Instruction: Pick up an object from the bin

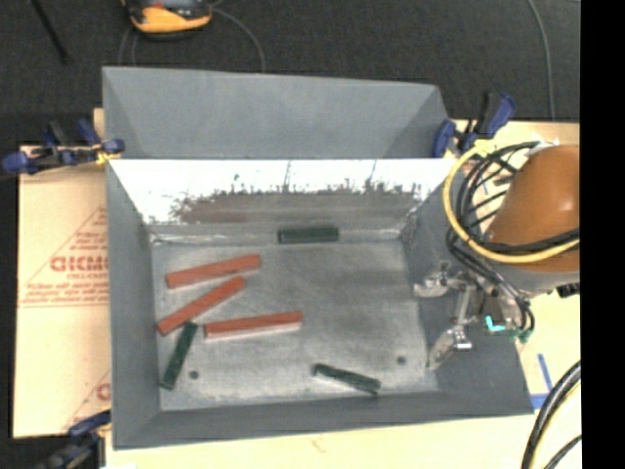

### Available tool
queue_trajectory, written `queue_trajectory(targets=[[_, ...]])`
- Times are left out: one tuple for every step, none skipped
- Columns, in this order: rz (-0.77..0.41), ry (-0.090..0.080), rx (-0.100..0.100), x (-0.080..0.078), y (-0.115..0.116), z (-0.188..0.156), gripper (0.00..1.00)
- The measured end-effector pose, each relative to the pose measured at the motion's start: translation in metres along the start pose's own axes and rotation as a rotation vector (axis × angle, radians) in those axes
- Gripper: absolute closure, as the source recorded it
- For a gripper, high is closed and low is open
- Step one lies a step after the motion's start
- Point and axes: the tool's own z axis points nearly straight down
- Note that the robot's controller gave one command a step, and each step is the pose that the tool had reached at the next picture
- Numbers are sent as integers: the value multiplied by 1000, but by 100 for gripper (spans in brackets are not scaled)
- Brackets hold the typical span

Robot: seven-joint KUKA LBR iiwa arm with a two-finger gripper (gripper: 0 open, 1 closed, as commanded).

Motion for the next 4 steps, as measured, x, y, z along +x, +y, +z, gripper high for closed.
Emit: queue_trajectory(targets=[[-4,-8,1,-2,0,-4,0],[25,-14,1,-2,26,54,0],[40,-1,-2,0,37,87,0],[16,2,0,3,93,115,100]])
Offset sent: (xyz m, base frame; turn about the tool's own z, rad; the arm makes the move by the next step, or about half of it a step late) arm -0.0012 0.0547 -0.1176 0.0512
